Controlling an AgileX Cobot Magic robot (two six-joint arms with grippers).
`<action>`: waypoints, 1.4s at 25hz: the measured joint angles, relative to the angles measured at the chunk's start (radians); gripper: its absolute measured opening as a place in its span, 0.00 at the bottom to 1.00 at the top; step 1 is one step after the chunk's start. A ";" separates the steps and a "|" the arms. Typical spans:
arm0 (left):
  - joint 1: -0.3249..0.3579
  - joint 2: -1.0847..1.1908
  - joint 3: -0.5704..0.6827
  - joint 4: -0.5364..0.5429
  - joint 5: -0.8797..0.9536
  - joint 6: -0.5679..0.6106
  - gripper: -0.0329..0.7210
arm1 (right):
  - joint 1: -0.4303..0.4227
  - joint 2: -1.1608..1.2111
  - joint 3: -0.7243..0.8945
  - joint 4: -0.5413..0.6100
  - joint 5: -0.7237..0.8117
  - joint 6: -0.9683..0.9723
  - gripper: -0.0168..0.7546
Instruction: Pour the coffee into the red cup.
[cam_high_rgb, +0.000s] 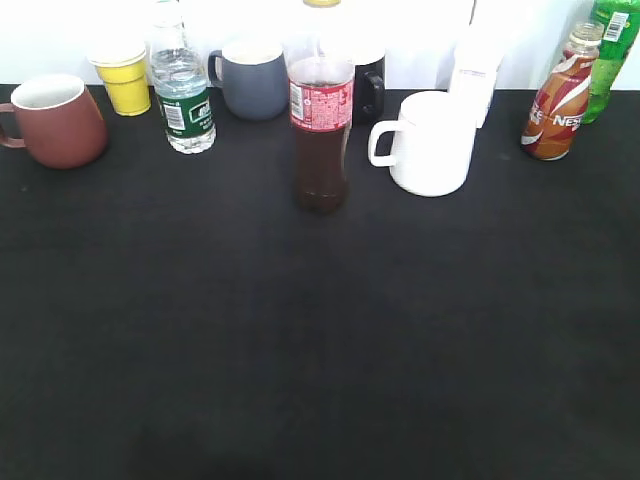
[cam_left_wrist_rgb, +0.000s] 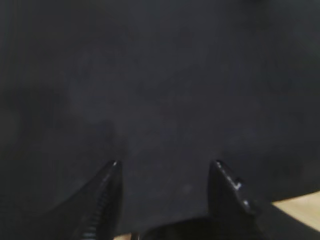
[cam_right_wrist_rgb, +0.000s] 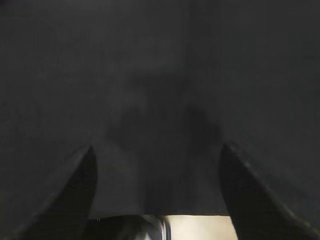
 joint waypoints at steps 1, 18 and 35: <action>0.000 -0.030 0.000 0.008 0.000 0.000 0.60 | 0.000 -0.055 0.028 -0.004 0.005 0.001 0.79; -0.001 -0.187 0.368 0.088 -0.145 0.000 0.60 | 0.000 -0.295 0.356 -0.100 -0.131 0.005 0.78; -0.001 -0.187 0.368 -0.060 -0.151 0.165 0.75 | 0.000 -0.295 0.356 0.043 -0.135 -0.178 0.78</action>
